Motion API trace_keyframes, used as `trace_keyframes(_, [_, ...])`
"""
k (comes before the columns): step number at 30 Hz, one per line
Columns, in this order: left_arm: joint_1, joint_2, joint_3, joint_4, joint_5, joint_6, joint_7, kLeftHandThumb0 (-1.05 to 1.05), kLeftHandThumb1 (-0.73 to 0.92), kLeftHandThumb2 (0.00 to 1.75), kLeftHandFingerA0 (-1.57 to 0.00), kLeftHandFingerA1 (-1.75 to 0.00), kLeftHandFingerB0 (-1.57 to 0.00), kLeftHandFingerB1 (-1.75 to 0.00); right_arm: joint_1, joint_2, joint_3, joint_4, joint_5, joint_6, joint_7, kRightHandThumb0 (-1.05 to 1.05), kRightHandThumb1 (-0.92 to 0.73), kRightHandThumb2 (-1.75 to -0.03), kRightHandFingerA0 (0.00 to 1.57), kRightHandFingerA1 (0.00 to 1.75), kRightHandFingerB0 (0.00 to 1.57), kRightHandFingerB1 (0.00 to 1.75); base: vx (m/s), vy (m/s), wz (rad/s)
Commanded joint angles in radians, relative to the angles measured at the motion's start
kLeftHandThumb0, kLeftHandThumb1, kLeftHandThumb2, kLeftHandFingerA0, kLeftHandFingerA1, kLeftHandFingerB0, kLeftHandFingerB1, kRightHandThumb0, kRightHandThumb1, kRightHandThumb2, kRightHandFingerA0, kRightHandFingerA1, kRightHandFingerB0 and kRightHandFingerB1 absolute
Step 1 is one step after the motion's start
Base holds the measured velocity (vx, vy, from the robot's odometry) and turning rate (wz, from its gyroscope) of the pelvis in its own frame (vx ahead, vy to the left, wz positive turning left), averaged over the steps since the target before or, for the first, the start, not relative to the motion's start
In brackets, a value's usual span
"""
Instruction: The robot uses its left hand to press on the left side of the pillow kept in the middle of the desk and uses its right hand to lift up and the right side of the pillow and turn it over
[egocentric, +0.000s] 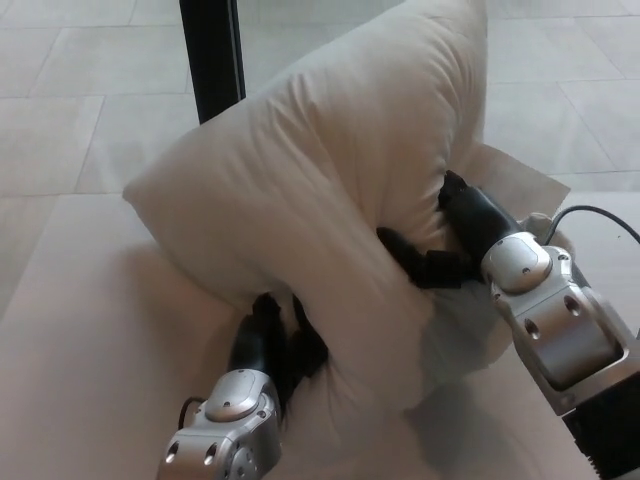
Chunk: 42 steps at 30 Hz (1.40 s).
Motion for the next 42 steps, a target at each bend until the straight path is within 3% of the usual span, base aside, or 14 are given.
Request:
trace_keyframes(1, [0.156, -0.246, -0.073, 0.165, -0.115, -0.017, -0.117, -1.05, 0.69, 1.01, -0.09, -0.39, 0.0, -0.02, 0.19, 0.291, 0.286, 0.112, 0.179, 0.048, 0.328, -0.64, -0.32, -0.7, 0.74, 1.25, 0.19, 0.57, 0.0, 0.0, 0.0])
trace_keyframes(9, [0.153, -0.265, -0.052, 0.186, -0.146, -0.025, -0.099, -1.05, 0.68, 1.02, -0.09, -0.2, 0.0, -0.04, 0.185, 0.296, 0.297, 0.115, 0.158, 0.06, 0.35, -0.55, -0.41, -0.53, 0.42, 1.13, 0.22, 0.52, 0.0, 0.0, 0.0])
trace_keyframes(13, [0.148, -0.271, -0.043, 0.212, -0.155, -0.045, -0.1, -0.84, 0.75, 0.63, 0.0, -0.16, 0.0, 0.0, 0.191, 0.295, 0.3, 0.114, 0.152, 0.048, 0.364, -0.56, -0.37, -0.54, 0.6, 1.45, 0.25, 0.52, 0.0, 0.0, 0.0])
trace_keyframes(14, [0.146, -0.266, -0.05, 0.211, -0.149, -0.042, -0.093, -1.04, 0.67, 1.01, -0.02, -0.14, 0.0, -0.03, 0.185, 0.29, 0.302, 0.119, 0.148, 0.042, 0.376, -0.64, -0.3, -0.67, 0.68, 1.31, 0.24, 0.55, 0.0, 0.0, 0.0])
trace_keyframes(20, [0.155, -0.259, -0.091, 0.221, -0.133, -0.048, -0.087, -1.05, 0.64, 1.0, 0.0, -0.08, 0.0, -0.01, 0.237, 0.286, 0.257, 0.093, 0.147, 0.02, 0.343, -0.59, -0.38, -0.58, 0.82, 1.65, 0.29, 0.54, 0.0, 0.0, 0.0])
trace_keyframes(23, [0.12, -0.157, -0.236, 0.138, -0.038, 0.004, -0.093, -1.0, 0.69, 1.02, -0.13, -0.5, 0.0, 0.0, 0.254, 0.27, 0.127, -0.002, 0.19, 0.016, 0.291, -0.61, -0.43, -0.58, 0.71, 1.63, 0.32, 0.51, 0.0, 0.0, 0.0])
trace_keyframes(25, [0.117, -0.136, -0.276, 0.091, -0.009, 0.044, -0.051, -0.92, 0.68, 1.03, -0.29, -0.61, 0.0, -0.05, 0.248, 0.271, 0.078, -0.023, 0.203, 0.034, 0.278, -0.7, -0.38, -0.79, 1.1, 1.47, 0.32, 0.58, 0.0, 0.0, 0.0])
trace_keyframes(27, [0.116, -0.111, -0.247, 0.043, -0.055, 0.037, -0.09, -0.73, 0.82, 0.65, -0.05, -0.48, 0.0, 0.0, 0.225, 0.239, -0.035, -0.091, 0.237, 0.042, 0.272, -0.63, -0.47, -0.55, 0.94, 1.64, 0.26, 0.43, 0.0, 0.0, 0.0])
trace_keyframes(29, [0.09, 0.004, -0.304, 0.016, 0.001, -0.038, -0.176, -0.95, 0.66, 1.0, -0.01, -0.6, 0.0, -0.08, 0.191, 0.219, -0.147, -0.143, 0.267, 0.067, 0.265, -0.69, -0.41, -0.77, 0.85, 1.19, 0.22, 0.48, 0.0, 0.0, 0.0])
trace_keyframes(30, [0.075, 0.023, -0.272, -0.001, -0.025, 0.019, -0.173, -0.32, 0.73, 1.23, -0.65, -1.0, -0.01, -0.54, 0.166, 0.226, -0.235, -0.162, 0.295, 0.115, 0.244, -0.57, -0.48, -0.54, 0.76, 1.02, 0.31, 0.38, 0.0, 0.0, 0.0])
trace_keyframes(31, [0.074, 0.025, -0.27, -0.004, -0.029, 0.025, -0.172, -0.32, 0.73, 1.23, -0.65, -1.0, -0.01, -0.54, 0.164, 0.228, -0.247, -0.165, 0.295, 0.122, 0.243, -0.57, -0.48, -0.54, 0.76, 1.02, 0.31, 0.38, 0.0, 0.0, 0.0])
trace_keyframes(32, [0.072, 0.015, -0.215, -0.026, -0.074, 0.078, -0.149, -0.56, 0.86, 0.63, -0.15, -1.11, 0.0, -0.07, 0.144, 0.217, -0.296, -0.173, 0.307, 0.127, 0.241, -0.6, -0.47, -0.55, 0.42, 0.62, 0.28, 0.35, 0.0, 0.0, 0.0])
trace_keyframes(36, [0.115, 0.1, -0.075, -0.198, -0.201, 0.212, -0.156, -0.69, 0.7, 0.61, -0.18, -0.63, 0.0, 0.0, 0.051, 0.073, -0.543, -0.192, 0.368, 0.161, 0.267, -0.61, -0.41, -0.76, 0.31, 0.56, 0.18, 0.43, 0.0, 0.0, 0.0])
trace_keyframes(42, [0.142, 0.272, 0.052, -0.28, -0.282, 0.285, -0.227, -0.71, 0.69, 0.61, -0.24, -0.67, 0.0, 0.0, 0.083, -0.095, -0.72, -0.156, 0.386, 0.18, 0.307, -0.47, -0.51, -0.55, 0.39, 0.5, 0.3, 0.33, 0.0, 0.0, 0.0])
